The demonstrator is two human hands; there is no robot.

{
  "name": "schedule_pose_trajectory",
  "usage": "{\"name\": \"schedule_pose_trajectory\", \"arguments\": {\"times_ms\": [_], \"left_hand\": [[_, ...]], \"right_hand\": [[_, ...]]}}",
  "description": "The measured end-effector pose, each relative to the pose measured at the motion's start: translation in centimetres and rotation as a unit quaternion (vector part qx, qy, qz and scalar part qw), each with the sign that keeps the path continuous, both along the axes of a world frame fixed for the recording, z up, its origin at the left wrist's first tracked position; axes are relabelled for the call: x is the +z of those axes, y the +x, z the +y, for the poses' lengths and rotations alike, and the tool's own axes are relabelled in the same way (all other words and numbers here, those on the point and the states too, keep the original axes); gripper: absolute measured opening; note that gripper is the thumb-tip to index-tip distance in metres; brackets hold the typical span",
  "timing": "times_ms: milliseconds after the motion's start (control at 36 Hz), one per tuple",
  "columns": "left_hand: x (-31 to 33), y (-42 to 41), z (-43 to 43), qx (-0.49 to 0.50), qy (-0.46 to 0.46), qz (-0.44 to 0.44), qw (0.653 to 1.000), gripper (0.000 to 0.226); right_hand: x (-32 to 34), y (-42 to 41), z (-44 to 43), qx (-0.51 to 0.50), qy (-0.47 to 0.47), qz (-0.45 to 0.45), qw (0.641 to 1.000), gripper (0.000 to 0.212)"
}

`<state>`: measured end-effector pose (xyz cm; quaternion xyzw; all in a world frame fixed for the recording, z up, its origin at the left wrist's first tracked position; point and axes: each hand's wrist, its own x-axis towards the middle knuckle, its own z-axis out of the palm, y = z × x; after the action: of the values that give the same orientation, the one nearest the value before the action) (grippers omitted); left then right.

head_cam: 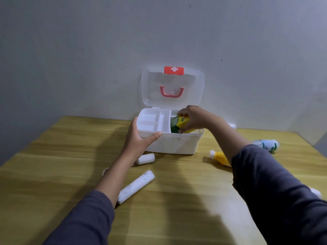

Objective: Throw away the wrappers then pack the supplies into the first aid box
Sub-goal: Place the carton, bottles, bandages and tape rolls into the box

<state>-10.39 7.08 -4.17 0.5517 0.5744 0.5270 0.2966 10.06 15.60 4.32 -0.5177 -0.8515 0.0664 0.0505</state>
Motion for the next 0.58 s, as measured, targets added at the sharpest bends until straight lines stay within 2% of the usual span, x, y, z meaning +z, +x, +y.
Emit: {"name": "schedule_pose_trajectory", "arguments": {"times_ms": [250,389,583], "left_hand": [[-0.1,-0.1,0.1,-0.002,0.002,-0.002,1.000,0.096],[0.1,0.0,-0.1,-0.006,0.009,-0.002,1.000,0.095],[0.0,0.0,-0.1,-0.001,0.004,0.001,1.000,0.096]], "right_hand": [[-1.7,-1.0,0.4,0.017,-0.006,-0.005,1.000,0.064],[-1.6,-1.3,0.4,0.036,0.013,-0.064,0.997,0.038],[-1.4,-2.6,0.1,0.049,0.032,-0.029,0.998,0.033]]}}
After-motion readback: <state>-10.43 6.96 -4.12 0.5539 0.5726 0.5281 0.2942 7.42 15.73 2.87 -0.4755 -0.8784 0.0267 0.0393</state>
